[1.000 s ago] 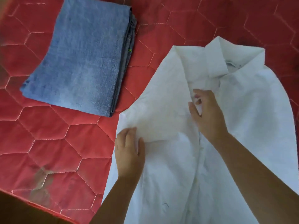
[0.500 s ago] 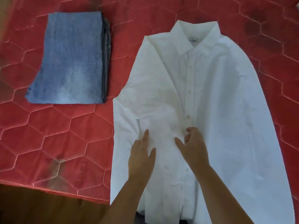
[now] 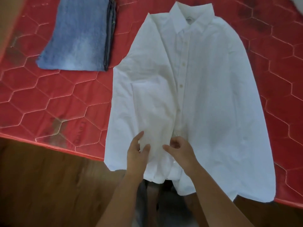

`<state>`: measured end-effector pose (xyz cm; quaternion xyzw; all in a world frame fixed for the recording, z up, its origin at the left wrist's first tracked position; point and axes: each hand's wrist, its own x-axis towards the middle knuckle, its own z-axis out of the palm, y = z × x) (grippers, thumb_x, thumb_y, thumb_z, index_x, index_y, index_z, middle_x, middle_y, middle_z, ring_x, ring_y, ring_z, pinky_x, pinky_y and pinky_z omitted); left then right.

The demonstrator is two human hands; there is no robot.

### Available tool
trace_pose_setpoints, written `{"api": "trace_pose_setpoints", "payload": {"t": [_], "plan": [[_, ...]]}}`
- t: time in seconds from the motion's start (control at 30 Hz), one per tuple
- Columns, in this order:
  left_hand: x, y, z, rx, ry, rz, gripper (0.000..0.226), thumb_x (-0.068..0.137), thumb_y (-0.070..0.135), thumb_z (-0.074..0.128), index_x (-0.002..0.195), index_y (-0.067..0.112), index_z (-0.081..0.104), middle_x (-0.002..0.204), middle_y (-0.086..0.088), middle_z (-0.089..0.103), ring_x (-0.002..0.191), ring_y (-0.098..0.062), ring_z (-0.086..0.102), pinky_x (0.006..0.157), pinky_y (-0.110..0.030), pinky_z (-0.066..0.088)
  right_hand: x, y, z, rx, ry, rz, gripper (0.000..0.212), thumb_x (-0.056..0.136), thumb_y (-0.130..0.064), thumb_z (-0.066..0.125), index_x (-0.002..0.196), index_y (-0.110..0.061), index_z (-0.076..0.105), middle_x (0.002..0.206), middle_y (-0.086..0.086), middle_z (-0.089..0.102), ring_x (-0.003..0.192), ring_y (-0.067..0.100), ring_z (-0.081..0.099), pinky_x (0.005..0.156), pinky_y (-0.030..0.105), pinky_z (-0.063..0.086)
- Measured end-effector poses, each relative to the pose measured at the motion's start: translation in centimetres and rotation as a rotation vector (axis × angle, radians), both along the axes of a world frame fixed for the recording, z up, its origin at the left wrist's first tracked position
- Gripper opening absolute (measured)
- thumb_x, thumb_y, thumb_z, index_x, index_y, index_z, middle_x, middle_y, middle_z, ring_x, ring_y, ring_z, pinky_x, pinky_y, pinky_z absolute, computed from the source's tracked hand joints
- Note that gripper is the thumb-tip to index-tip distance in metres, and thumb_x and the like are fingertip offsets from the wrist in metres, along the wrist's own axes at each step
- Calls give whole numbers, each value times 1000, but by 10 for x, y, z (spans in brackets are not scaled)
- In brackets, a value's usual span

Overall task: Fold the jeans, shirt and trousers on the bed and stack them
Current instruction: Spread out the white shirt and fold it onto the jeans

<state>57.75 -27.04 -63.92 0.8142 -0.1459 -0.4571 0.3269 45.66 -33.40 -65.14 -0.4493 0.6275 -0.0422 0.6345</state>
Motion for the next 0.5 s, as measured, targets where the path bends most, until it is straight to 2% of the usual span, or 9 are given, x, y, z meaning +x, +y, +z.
{"api": "trace_pose_setpoints", "payload": {"t": [0.07, 0.1, 0.17, 0.27, 0.33, 0.43, 0.5], "plan": [[-8, 10, 13, -75, 141, 80, 33, 92, 13, 53, 116, 35, 52, 110, 7, 60, 91, -12, 58, 67, -18, 52, -10, 10, 7, 43, -90, -71, 17, 81, -23, 68, 93, -23, 56, 98, -2, 63, 93, 16, 60, 85, 29, 50], [-13, 14, 20, -102, 218, 118, 32, 92, 13, 53, 116, 34, 54, 106, 6, 61, 86, -14, 59, 60, -21, 52, -15, 15, 10, 81, -148, -114, 19, 82, -25, 67, 97, -22, 55, 104, 0, 63, 97, 17, 60, 88, 33, 50], [-21, 19, 31, -121, 307, 167, 31, 92, 13, 52, 115, 34, 56, 105, 2, 63, 80, -17, 58, 61, -26, 54, -26, 24, 18, 131, -231, -174, 28, 83, -27, 65, 106, -21, 51, 113, 2, 61, 102, 19, 59, 88, 32, 50], [-32, 21, 42, -162, 445, 312, 28, 93, 8, 50, 110, 27, 60, 93, 2, 66, 62, -8, 60, 58, -20, 52, -45, 30, 27, 134, -236, -235, 41, 81, -27, 68, 115, -22, 45, 118, 2, 57, 105, 20, 58, 85, 28, 49], [-37, 22, 47, -193, 543, 397, 28, 93, 5, 49, 109, 23, 62, 100, 3, 67, 72, -12, 64, 66, -24, 54, -62, 28, 38, 131, -213, -225, 48, 79, -28, 68, 120, -25, 42, 113, -1, 58, 102, 18, 59, 80, 26, 50], [-51, 21, 53, -220, 618, 415, 29, 92, 2, 48, 111, 20, 61, 106, -2, 66, 86, -19, 63, 78, -33, 54, -91, 30, 56, 167, -238, -154, 36, 79, -25, 67, 112, -19, 55, 105, 0, 67, 94, 18, 65, 76, 27, 53], [-63, 20, 57, -211, 612, 387, 31, 92, 0, 48, 113, 20, 60, 104, -2, 64, 84, -18, 62, 69, -29, 57, -108, 34, 65, 215, -232, -123, 24, 79, -22, 67, 102, -13, 64, 100, 5, 71, 91, 22, 67, 76, 30, 54]]}}
